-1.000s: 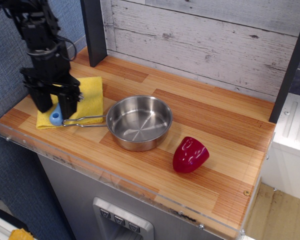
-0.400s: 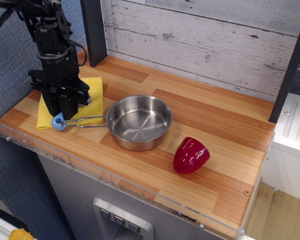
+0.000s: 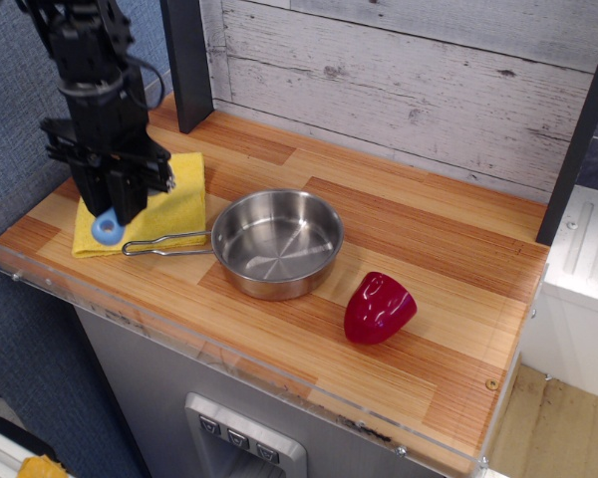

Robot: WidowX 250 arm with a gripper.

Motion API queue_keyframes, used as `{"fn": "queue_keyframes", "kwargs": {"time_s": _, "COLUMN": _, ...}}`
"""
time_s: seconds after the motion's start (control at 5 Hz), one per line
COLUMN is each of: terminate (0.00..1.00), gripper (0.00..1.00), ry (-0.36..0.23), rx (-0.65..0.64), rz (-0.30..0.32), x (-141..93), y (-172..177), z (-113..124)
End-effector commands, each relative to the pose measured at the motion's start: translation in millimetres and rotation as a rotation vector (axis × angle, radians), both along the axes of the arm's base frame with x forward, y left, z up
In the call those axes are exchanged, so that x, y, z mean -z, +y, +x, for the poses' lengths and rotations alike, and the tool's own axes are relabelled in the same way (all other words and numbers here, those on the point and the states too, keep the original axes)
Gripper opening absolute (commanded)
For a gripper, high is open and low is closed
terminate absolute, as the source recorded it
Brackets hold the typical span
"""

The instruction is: Place the blue spoon between the pot and strawberry

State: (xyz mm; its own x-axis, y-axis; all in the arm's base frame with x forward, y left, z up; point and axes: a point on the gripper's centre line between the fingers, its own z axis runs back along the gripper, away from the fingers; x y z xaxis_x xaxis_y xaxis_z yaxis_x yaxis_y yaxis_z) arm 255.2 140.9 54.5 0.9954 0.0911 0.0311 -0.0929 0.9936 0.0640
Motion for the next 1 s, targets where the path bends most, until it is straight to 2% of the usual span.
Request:
{"fn": "queue_keyframes", "kwargs": {"time_s": 0.0, "terminate": 0.0, "gripper": 0.0, "ry": -0.113, "rx": 0.017, "rz": 0.035, "x": -52, "y": -22, "z": 5}}
{"fn": "queue_keyframes", "kwargs": {"time_s": 0.2, "terminate": 0.0, "gripper": 0.0, "ry": -0.124, "rx": 0.112, "rz": -0.027, "x": -50, "y": -70, "z": 38}}
{"fn": "queue_keyframes", "kwargs": {"time_s": 0.4, "terminate": 0.0, "gripper": 0.0, "ry": -0.111, "rx": 0.174, "rz": -0.09, "x": -44, "y": -121, "z": 72}}
{"fn": "queue_keyframes", "kwargs": {"time_s": 0.6, "terminate": 0.0, "gripper": 0.0, "ry": -0.087, "rx": 0.205, "rz": -0.143, "x": -37, "y": -170, "z": 94}}
{"fn": "queue_keyframes", "kwargs": {"time_s": 0.8, "terminate": 0.0, "gripper": 0.0, "ry": -0.056, "rx": 0.221, "rz": -0.179, "x": -31, "y": -199, "z": 107}}
